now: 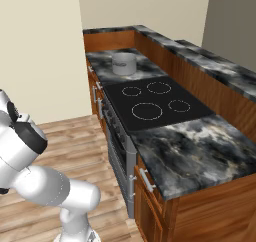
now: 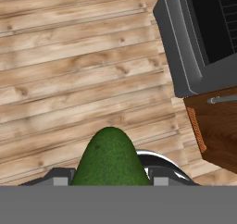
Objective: Turn on the sink faucet. Then move the avocado from the counter to the sink. Turn off the sink. Move the vegetable from the sink to the pot next to the stove. Finally move the pot to the rear left burner.
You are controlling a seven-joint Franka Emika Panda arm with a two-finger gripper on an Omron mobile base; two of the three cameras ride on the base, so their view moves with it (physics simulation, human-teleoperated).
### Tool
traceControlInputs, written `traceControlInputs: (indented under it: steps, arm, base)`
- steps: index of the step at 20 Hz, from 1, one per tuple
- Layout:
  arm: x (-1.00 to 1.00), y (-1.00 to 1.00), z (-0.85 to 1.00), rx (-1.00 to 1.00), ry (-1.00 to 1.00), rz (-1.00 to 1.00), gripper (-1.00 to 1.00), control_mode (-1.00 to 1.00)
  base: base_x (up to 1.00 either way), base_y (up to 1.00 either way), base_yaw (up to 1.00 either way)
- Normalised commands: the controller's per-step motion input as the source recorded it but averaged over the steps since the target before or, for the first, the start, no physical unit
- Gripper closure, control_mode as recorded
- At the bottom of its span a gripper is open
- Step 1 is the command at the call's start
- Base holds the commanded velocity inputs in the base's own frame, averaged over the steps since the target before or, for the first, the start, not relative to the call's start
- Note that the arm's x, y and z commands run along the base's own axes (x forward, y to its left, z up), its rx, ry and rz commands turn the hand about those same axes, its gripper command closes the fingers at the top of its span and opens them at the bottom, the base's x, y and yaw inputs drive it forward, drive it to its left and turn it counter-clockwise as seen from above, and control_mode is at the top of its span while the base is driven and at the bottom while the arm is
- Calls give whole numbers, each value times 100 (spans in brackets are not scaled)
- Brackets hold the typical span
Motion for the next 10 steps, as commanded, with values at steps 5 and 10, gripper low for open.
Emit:
traceControlInputs:
  steps: [5,10]
  arm:
    - [0,0,0,0,0,0,100,100]
    - [0,0,0,0,0,0,100,100]
  base:
    - [39,33,-20]
    - [31,35,-25]
